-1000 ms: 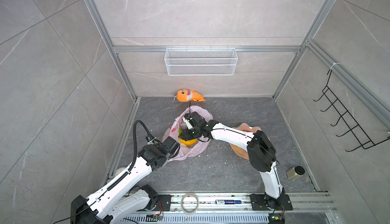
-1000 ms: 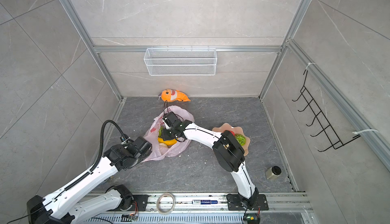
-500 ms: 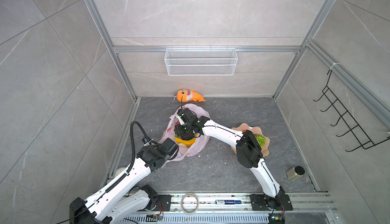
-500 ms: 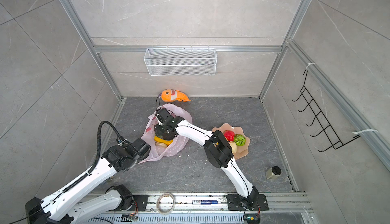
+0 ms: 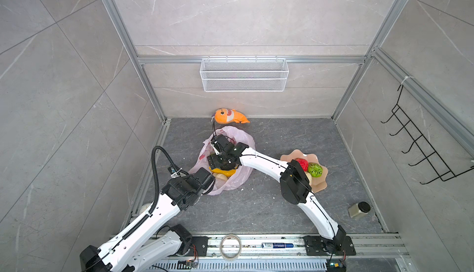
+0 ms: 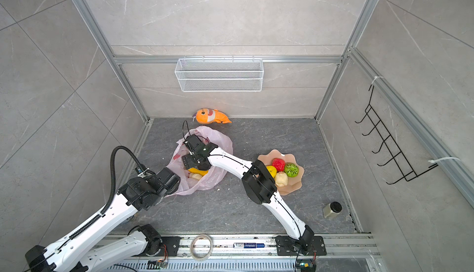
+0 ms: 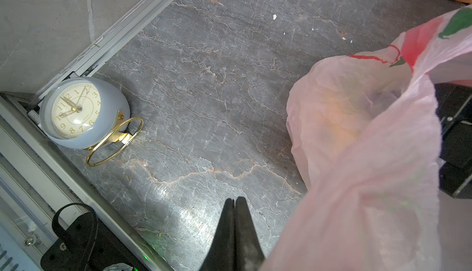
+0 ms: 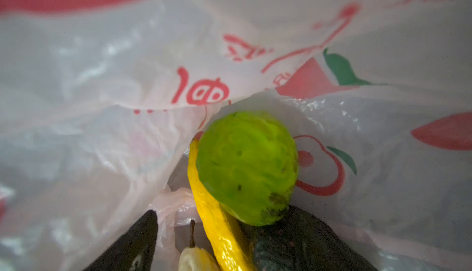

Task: Take fruits out of the plastic bag
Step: Pick up the fruit from the plastic bag.

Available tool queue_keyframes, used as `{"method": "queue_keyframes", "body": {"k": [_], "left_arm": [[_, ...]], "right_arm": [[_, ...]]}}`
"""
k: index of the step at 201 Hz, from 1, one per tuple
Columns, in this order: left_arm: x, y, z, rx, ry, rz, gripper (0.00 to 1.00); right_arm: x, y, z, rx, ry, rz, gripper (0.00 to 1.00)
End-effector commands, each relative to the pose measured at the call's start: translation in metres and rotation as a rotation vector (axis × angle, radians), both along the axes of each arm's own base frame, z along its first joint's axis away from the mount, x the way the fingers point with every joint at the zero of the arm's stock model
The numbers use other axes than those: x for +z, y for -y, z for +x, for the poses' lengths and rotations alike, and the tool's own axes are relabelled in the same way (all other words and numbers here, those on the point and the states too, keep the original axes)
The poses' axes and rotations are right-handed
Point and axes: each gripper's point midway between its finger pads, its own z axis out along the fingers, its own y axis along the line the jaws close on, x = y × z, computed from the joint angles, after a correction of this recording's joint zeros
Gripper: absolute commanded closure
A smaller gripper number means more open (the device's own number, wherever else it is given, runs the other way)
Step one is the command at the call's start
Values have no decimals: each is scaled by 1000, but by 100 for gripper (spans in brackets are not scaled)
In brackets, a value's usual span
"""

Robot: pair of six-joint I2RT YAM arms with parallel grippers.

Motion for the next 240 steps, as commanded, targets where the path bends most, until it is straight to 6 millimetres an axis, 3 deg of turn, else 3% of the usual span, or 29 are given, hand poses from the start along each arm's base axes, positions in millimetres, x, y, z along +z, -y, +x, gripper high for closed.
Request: {"method": "queue_keyframes", "body": {"k": [1, 46, 49, 68, 127, 166, 189, 205, 210, 240], "left_arm": [[12, -7, 3, 14, 45, 17, 100], [10, -1, 6, -9, 47, 6, 100], [9, -1, 6, -9, 46, 4, 100], [7, 1, 6, -15, 46, -8, 100], [4, 5, 10, -31, 51, -19, 100], [1, 10, 12, -42, 42, -28, 100], [1, 12, 13, -44, 46, -35, 100], [2, 12, 14, -45, 50, -38, 100], [2, 12, 14, -46, 49, -37, 100], [1, 13, 14, -48, 46, -38, 100]], "right_arm": [[-11, 3, 4, -32, 16, -50, 14], [-18, -6, 9, -40, 9, -53, 14], [-32, -6, 9, -40, -2, -70, 14], [-40, -8, 12, -47, -3, -73, 14], [-51, -9, 16, -67, 2, -87, 19], [-41, -9, 15, -57, 15, -69, 25], [-33, -10, 15, -43, 38, -46, 34], [-39, -10, 14, -33, 42, -49, 38], [-22, -11, 14, -29, 60, -27, 40], [-14, -10, 13, -16, 74, -28, 54]]}}
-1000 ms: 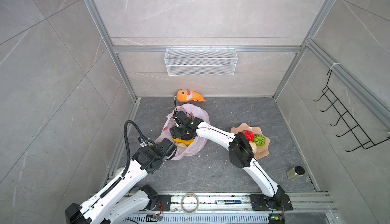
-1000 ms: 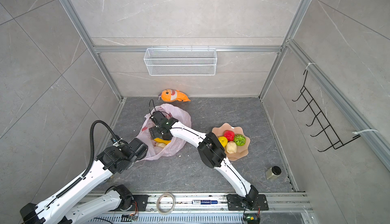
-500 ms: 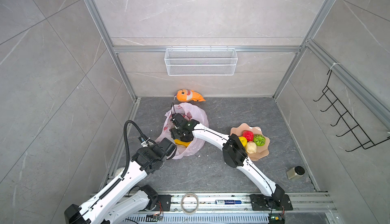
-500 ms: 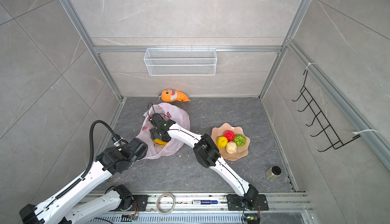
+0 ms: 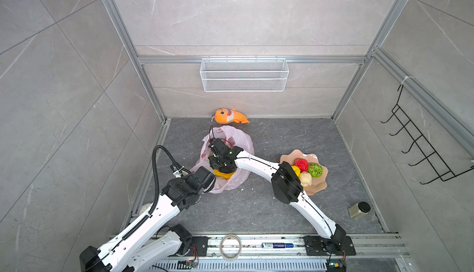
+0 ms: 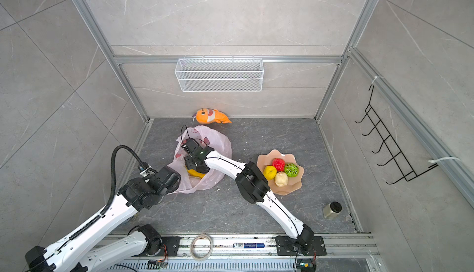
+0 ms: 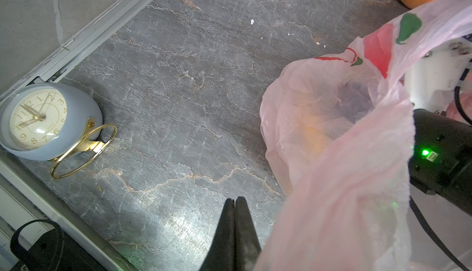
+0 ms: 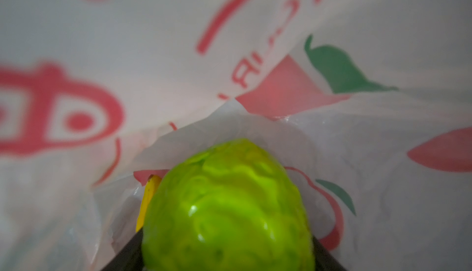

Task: Take fruits out of the plastic bag
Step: Pick up the fruit from the plastic bag.

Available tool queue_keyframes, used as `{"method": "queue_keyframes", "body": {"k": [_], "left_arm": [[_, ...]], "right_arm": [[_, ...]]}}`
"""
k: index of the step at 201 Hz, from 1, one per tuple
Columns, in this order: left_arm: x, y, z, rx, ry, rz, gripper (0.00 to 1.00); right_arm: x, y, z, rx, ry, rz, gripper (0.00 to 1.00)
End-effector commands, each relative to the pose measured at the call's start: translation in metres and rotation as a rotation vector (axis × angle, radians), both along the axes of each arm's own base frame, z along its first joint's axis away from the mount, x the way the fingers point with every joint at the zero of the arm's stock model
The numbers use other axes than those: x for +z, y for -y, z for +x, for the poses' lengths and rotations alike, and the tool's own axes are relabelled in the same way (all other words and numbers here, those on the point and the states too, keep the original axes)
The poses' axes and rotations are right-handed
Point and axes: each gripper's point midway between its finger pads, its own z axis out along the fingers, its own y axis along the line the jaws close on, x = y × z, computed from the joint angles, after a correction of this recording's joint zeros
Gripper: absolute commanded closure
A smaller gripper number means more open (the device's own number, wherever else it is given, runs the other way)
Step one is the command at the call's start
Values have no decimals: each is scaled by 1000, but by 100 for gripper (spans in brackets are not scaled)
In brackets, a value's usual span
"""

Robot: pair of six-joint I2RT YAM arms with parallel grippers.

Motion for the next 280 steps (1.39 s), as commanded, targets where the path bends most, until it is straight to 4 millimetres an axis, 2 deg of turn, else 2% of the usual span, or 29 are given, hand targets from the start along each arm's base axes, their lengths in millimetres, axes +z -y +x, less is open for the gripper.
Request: {"method": "queue_keyframes", "body": {"k": [1, 19, 58, 106, 187, 216, 249, 280], "left_arm": [[-1, 0, 0, -9, -7, 7, 100], [0, 0, 1, -8, -5, 8, 100], [3, 5, 6, -15, -1, 3, 100], [6, 9, 13, -24, 4, 10, 100], [9, 9, 14, -26, 9, 12, 100], [9, 10, 15, -29, 12, 12, 100], [7, 8, 13, -22, 18, 3, 100], [6, 10, 13, -27, 31, -13, 100]], "right_arm": [[28, -3, -6, 29, 40, 19, 54], [34, -3, -9, 42, 48, 20, 60], [53, 3, -17, 65, 75, 20, 67], [75, 13, -25, 87, 92, 4, 69], [77, 40, -35, 89, 92, -76, 71], [80, 60, -41, 73, 91, -122, 71], [101, 80, -50, 62, 86, -94, 70], [124, 85, -65, 90, 67, -35, 70]]}}
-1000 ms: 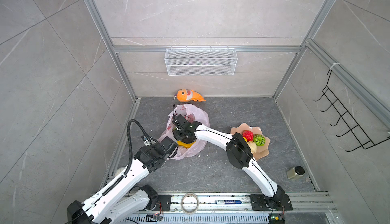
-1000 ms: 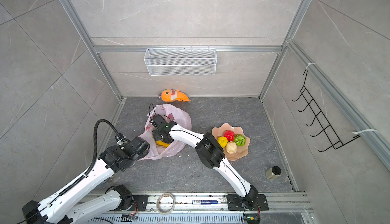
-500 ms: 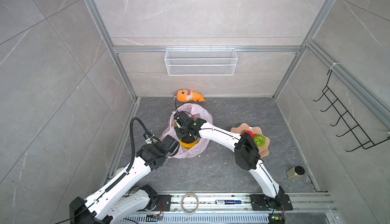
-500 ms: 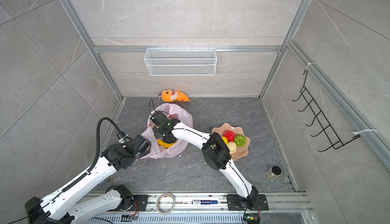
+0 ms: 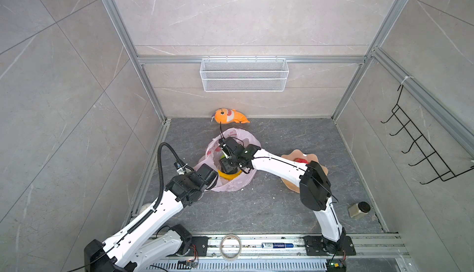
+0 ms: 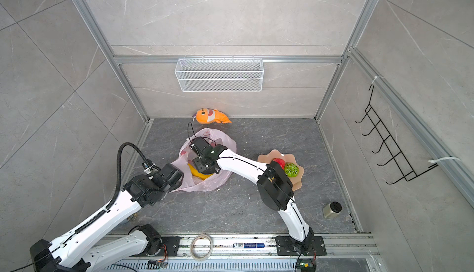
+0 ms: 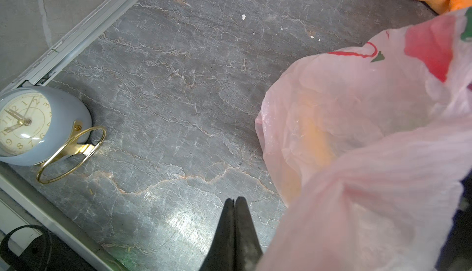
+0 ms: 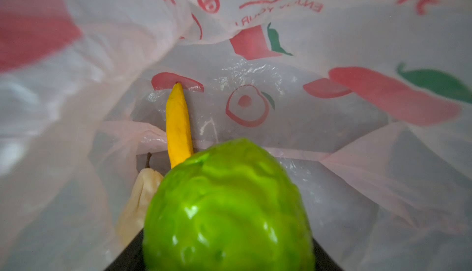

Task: Take fruits out of the plastic bag
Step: Pick up the fruit from the plastic bag.

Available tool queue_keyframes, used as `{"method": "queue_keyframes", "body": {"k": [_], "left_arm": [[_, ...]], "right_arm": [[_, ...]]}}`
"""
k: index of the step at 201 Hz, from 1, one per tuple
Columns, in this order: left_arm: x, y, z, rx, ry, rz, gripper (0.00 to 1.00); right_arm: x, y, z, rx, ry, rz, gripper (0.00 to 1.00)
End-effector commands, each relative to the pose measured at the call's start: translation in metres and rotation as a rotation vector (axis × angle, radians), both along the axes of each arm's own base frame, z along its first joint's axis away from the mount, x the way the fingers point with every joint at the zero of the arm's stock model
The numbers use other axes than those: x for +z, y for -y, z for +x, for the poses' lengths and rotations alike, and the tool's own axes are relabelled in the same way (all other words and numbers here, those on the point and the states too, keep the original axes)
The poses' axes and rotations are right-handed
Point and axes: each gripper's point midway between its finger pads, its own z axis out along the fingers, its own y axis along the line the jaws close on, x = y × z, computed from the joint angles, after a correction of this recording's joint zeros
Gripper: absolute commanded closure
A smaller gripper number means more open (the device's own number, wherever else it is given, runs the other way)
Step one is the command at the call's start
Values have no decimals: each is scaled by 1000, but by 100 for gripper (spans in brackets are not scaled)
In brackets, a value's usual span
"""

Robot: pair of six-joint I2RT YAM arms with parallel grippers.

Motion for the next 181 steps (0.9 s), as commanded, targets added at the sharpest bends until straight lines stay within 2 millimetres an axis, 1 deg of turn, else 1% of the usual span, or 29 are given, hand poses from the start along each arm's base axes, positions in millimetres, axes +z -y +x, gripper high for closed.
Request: {"method": "queue_keyframes", "body": {"k": [1, 37, 63, 91, 114, 127, 142, 152, 181], "left_arm": [[8, -1, 3, -1, 41, -13, 100], [7, 7, 10, -29, 47, -20, 100], [9, 16, 18, -64, 50, -13, 100], [12, 26, 29, -97, 61, -15, 100], [13, 35, 38, -118, 70, -25, 100], [13, 41, 42, -133, 74, -34, 100], [11, 46, 45, -143, 71, -45, 100], [9, 49, 47, -147, 68, -49, 100], [4, 55, 50, -158, 63, -61, 100]], "right_arm": [[35, 6, -11, 27, 6, 63, 70], [58, 10, -27, 65, -13, 117, 70], [84, 12, -39, 95, -15, 180, 70], [108, 26, -54, 106, -8, 210, 70], [128, 48, -63, 89, 17, 218, 70], [139, 64, -67, 65, 34, 224, 70], [145, 81, -72, 36, 42, 220, 70], [148, 96, -73, 2, 54, 203, 70], [143, 144, -69, -116, 70, 161, 70]]}}
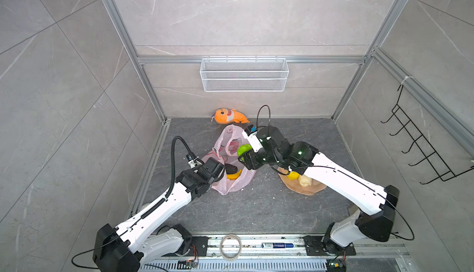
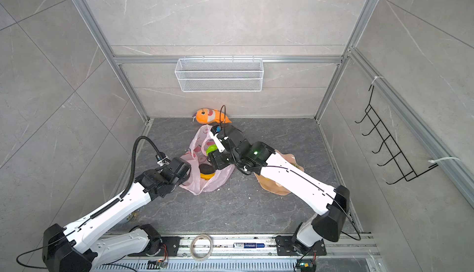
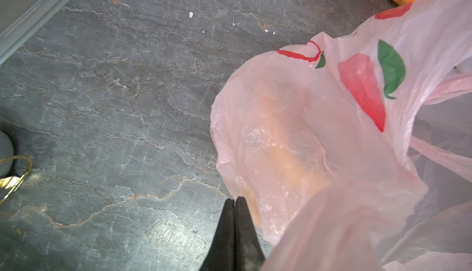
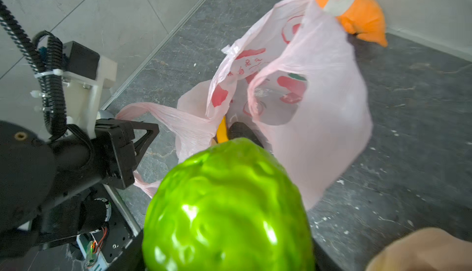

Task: Take fruits out of the plastic bag
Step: Place the fruit on the plate.

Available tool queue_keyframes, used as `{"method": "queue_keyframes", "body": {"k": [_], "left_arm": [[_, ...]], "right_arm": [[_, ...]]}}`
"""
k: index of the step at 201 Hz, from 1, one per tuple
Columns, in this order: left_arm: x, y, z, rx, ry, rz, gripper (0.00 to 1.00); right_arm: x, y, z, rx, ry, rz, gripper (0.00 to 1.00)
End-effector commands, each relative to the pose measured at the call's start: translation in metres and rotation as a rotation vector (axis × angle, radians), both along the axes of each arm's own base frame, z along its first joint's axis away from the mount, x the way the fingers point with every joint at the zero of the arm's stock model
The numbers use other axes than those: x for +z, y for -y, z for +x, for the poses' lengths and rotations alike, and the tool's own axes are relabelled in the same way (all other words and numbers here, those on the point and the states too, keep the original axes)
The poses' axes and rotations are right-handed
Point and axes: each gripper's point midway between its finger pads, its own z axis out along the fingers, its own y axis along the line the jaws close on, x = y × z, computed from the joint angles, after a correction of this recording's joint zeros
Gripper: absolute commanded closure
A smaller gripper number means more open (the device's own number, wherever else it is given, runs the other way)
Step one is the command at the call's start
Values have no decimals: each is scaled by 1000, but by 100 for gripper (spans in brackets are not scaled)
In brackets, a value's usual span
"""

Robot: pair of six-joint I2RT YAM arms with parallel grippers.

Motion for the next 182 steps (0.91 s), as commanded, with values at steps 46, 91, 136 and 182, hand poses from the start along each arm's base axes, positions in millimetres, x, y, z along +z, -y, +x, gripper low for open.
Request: {"method": "queue_keyframes", "body": {"k": [46, 91, 136, 182], "left_arm": [[16, 11, 12, -36, 47, -30, 100], [15, 10, 11, -31, 46, -34, 100], [16, 8, 9, -26, 48, -39, 100], [17, 5, 6, -23, 46, -30, 100]], "right_arm": [[-30, 112, 18, -292, -54, -105, 70], [-64, 152, 44, -399, -93, -193, 70], [-112, 170, 78, -475, -190, -213, 70], [-142, 178, 100, -513, -249, -265, 71]]}}
